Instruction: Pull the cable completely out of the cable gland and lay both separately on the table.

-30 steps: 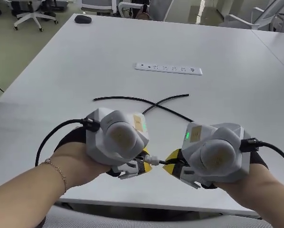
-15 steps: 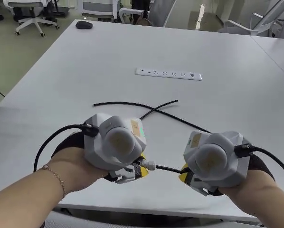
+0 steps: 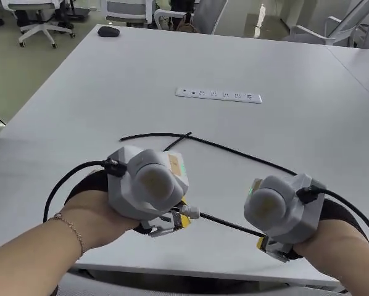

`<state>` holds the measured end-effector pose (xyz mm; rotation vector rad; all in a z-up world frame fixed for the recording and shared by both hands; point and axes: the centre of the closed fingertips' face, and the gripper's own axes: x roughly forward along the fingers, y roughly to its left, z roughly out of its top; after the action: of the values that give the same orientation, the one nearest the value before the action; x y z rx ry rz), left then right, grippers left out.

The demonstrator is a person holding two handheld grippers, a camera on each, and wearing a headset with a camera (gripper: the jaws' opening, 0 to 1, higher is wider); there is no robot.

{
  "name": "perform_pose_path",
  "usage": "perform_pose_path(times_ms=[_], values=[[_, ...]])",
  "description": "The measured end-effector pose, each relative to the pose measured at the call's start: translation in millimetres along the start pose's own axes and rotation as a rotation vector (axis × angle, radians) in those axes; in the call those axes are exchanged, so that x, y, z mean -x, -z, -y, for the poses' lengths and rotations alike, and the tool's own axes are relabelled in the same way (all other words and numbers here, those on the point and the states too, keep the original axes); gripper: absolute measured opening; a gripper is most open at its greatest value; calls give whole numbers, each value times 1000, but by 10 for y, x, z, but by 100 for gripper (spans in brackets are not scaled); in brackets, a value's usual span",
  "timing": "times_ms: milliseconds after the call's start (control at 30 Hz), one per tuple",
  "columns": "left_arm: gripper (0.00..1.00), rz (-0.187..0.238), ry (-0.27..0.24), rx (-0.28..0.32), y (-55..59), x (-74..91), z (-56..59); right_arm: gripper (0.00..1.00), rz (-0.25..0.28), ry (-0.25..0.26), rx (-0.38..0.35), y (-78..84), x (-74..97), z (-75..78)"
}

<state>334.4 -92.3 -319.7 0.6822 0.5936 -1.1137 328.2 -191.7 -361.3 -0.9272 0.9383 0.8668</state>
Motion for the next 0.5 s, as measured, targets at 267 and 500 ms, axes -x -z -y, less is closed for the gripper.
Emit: perform_pose_path(times_ms=[267,500], values=[[17,2,7,-20,-28,-22,33,15,294,-53,65,-623,178,-155],[17,7,19,-39,-53,-40,80,10,383,-55,108,-815,289,-234]])
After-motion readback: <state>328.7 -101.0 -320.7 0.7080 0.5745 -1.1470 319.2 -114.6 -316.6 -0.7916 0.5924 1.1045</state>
